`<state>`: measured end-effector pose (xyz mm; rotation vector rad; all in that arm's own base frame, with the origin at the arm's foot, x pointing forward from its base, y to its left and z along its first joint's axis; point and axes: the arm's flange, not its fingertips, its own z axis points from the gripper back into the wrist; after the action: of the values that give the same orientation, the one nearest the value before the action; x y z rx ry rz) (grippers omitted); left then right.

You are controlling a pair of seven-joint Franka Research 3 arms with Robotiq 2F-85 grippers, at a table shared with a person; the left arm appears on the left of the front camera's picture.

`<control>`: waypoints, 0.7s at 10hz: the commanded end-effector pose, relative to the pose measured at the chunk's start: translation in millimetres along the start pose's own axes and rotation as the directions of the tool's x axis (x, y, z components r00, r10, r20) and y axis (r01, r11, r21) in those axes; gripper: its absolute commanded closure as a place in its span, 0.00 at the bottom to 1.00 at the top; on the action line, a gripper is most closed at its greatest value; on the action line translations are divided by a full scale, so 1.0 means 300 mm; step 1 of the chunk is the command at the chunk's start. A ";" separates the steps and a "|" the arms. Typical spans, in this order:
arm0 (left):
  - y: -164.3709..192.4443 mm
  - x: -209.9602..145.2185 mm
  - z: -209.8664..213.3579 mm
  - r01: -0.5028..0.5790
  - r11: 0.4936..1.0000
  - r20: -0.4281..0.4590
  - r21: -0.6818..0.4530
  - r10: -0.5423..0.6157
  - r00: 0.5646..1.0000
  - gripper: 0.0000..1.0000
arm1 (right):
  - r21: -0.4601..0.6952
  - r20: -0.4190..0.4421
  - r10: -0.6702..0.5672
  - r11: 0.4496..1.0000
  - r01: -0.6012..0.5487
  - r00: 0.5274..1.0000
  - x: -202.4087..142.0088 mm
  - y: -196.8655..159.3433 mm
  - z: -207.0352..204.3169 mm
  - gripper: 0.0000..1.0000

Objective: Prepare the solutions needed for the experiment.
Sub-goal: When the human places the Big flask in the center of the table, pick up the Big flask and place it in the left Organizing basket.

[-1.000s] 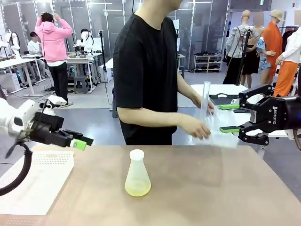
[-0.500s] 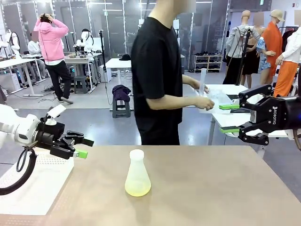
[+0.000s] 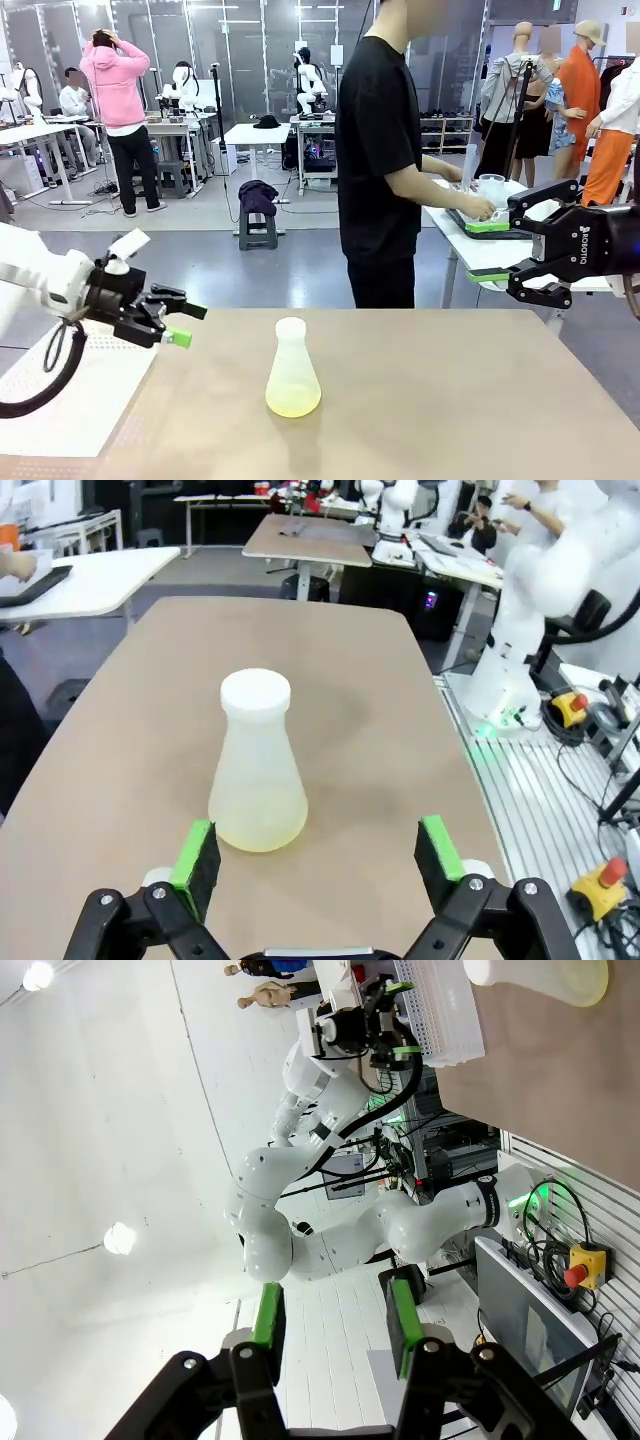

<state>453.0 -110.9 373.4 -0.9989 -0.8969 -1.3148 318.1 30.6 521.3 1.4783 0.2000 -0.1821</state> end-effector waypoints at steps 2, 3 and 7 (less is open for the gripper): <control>0.081 -0.096 -0.082 0.106 0.994 0.100 -0.012 -0.104 0.990 0.00 | 0.008 0.005 -0.011 1.000 0.011 1.000 0.001 0.004 0.000 0.47; 0.082 -0.112 -0.095 0.097 0.995 0.088 -0.003 -0.096 0.991 0.00 | 0.008 0.005 -0.011 1.000 0.011 1.000 0.001 0.004 0.000 0.47; 0.098 -0.139 -0.199 0.056 0.998 0.127 0.017 -0.057 0.990 0.00 | 0.008 0.005 -0.011 1.000 0.011 1.000 0.001 0.004 0.000 0.47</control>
<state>470.3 -142.9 314.8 -1.0657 -1.0077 -1.3019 318.1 30.6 521.2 1.4784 0.2000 -0.1822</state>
